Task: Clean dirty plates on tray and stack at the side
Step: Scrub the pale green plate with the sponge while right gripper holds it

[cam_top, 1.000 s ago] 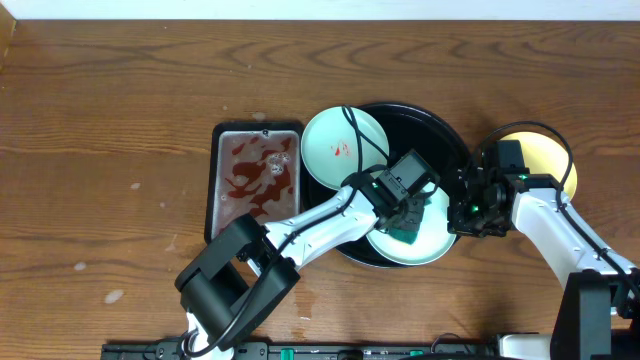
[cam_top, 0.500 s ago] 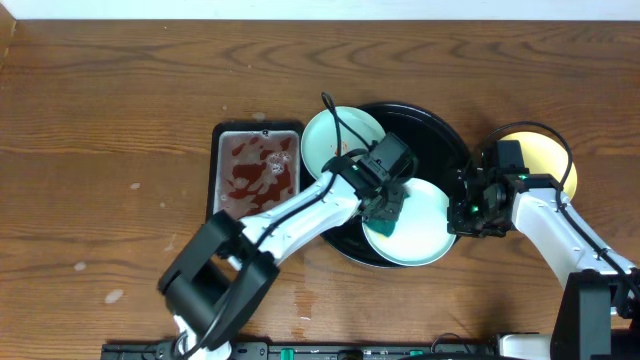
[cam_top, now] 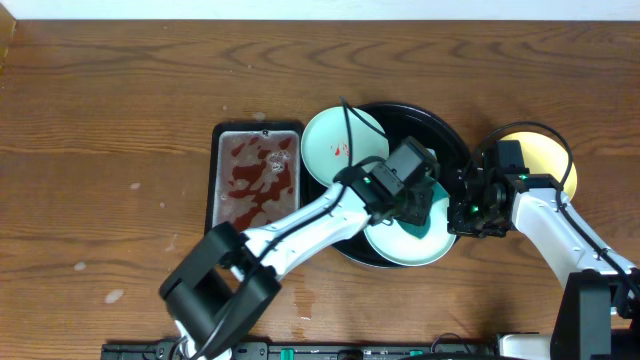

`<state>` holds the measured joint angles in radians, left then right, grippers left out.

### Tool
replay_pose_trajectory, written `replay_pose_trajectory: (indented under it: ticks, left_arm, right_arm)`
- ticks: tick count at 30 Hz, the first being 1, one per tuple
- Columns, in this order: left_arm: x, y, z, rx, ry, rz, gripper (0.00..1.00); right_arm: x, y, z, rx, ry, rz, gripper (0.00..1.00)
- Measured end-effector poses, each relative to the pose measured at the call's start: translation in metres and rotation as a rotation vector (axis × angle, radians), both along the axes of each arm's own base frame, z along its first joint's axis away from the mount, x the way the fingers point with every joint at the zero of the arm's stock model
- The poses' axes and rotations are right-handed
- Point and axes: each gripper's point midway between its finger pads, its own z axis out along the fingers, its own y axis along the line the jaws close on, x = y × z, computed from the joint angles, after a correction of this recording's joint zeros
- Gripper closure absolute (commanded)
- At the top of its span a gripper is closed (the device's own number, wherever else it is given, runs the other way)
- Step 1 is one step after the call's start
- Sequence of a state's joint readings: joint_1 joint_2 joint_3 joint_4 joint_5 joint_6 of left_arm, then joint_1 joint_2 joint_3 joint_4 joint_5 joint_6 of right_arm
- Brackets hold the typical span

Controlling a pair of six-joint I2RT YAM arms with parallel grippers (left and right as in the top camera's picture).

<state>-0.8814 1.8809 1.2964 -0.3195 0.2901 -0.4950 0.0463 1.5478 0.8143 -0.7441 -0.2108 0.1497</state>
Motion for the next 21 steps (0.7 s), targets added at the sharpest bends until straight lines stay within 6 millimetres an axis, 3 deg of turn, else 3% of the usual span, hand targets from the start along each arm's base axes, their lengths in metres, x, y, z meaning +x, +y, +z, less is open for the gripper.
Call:
replay_pose_trajectory:
  ticks: [5, 9, 21]
  left_arm:
    - [-0.002, -0.013, -0.021, 0.001, 0.005, -0.015, 0.92]
    - [-0.001, -0.008, -0.042, 0.041, 0.028, -0.006, 0.92]
    - [0.021, 0.045, -0.057, 0.167, 0.12, 0.111, 0.93]
  right_arm:
    - [0.0, 0.0, 0.0, -0.001, 0.0, 0.0, 0.99]
    - [0.0, 0.0, 0.0, -0.001, 0.0, 0.0, 0.99]
    - [-0.001, 0.0, 0.0, 0.002, 0.004, 0.0, 0.99]
